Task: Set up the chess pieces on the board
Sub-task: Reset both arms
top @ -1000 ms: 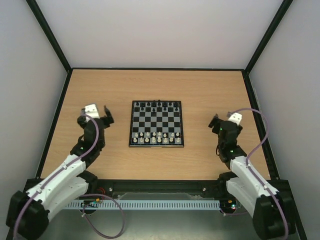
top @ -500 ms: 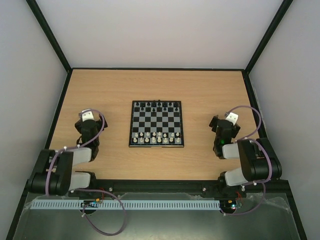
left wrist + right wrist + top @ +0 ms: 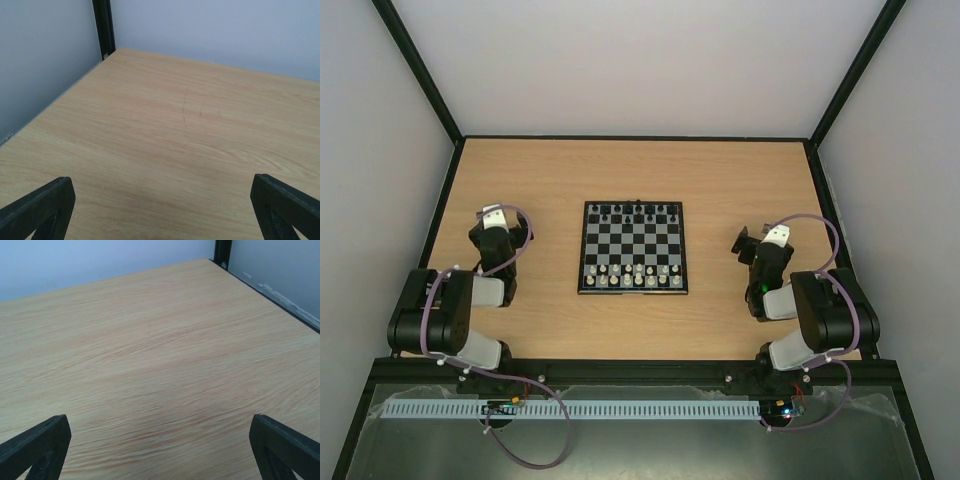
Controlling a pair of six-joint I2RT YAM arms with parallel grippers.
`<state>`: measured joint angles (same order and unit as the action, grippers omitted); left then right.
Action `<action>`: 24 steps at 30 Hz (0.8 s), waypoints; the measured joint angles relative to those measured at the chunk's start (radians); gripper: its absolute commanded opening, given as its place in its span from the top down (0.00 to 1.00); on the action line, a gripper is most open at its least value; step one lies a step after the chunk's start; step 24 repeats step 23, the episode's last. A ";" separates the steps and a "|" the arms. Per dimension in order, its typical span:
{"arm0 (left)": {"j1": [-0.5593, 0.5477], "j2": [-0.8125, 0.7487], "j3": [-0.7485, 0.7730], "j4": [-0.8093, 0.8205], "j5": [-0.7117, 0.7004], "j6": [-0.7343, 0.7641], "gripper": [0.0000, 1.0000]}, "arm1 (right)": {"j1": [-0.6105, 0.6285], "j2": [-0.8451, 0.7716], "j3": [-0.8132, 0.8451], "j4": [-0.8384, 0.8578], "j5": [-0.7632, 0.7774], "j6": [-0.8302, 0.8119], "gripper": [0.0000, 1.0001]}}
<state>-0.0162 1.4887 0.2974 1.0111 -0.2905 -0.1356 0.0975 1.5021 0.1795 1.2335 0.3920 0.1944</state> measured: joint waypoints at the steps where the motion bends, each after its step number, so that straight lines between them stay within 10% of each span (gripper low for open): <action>1: 0.000 0.000 0.000 0.008 0.003 0.002 0.01 | 0.000 0.006 0.003 -0.001 -0.012 -0.005 0.01; 24: -0.003 0.021 -0.046 0.151 0.036 0.020 0.01 | -0.001 0.015 0.024 -0.002 -0.071 -0.027 0.01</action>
